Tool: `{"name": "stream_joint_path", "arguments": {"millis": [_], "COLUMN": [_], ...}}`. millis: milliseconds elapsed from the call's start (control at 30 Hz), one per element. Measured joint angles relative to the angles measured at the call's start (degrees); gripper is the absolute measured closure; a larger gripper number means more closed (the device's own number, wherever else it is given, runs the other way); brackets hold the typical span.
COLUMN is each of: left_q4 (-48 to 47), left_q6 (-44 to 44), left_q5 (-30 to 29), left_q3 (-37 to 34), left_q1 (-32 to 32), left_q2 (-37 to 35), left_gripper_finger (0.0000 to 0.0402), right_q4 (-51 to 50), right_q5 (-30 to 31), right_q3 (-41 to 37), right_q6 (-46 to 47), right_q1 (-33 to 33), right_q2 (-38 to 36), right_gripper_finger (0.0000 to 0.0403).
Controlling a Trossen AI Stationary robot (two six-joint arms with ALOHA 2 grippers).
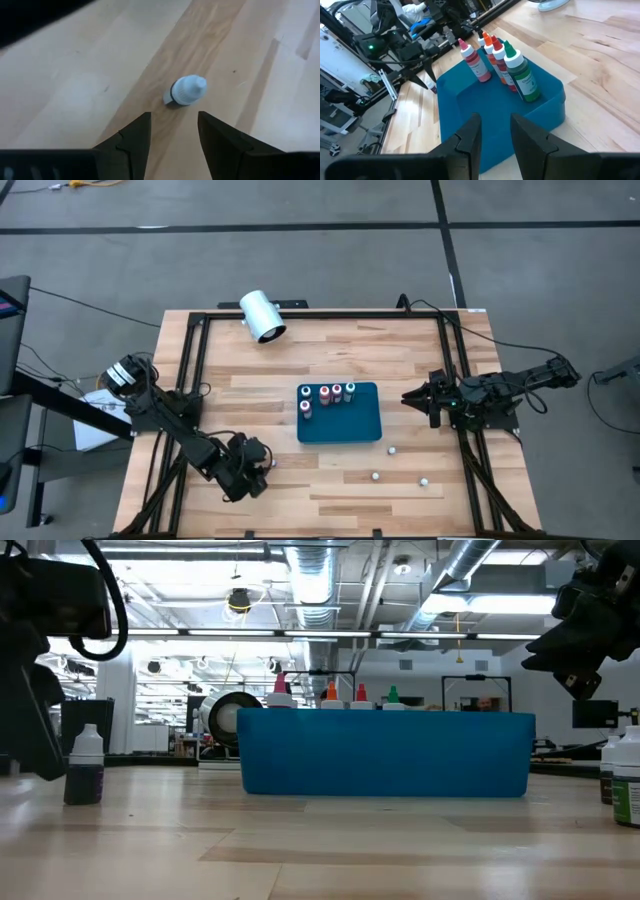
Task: Pick & Place food coloring
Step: Put the small violet food coloring bottle into the blue bin
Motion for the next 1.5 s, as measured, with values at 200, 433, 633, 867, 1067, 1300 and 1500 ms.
{"name": "stream_joint_path", "arguments": {"millis": [200, 433, 633, 867, 1067, 1300, 1500], "left_q4": [-2.7, -2.8, -1.6, 0.2, 1.4, 1.6, 1.9], "left_q6": [1.4, 5.0, 5.9, 7.4, 9.8, 12.3, 14.5], "left_q5": [0.2, -2.3, -2.4, 0.5, 0.2, 0.3, 1.3], "left_q3": [0.0, 0.0, 0.0, 0.0, 0.0, 0.0, 0.0], "left_q1": [0.0, 0.0, 0.0, 0.1, 1.4, 3.4, 4.4], "left_q2": [0.0, 0.0, 0.0, 0.0, 0.0, 0.0, 0.0], "left_gripper_finger": [0.0249, 0.0249, 0.0249, 0.0249, 0.0249, 0.0249, 0.0248], "right_q4": [0.0, 0.0, 0.0, 0.0, 0.0, 0.0, 0.0], "right_q5": [0.0, 0.0, 0.0, 0.0, 0.0, 0.0, 0.0], "right_q3": [0.0, 0.0, 0.0, 0.0, 0.0, 0.0, 0.0], "right_q6": [0.0, 0.0, 0.0, 0.0, 0.0, 1.5, 1.6], "right_q1": [0.0, 0.0, 0.0, 0.0, 0.0, 0.0, 0.0], "right_q2": [0.0, 0.0, 0.0, 0.0, 0.0, 0.0, 0.0], "right_gripper_finger": [0.0310, 0.0310, 0.0310, 0.0310, 0.0310, 0.0310, 0.0310]}}
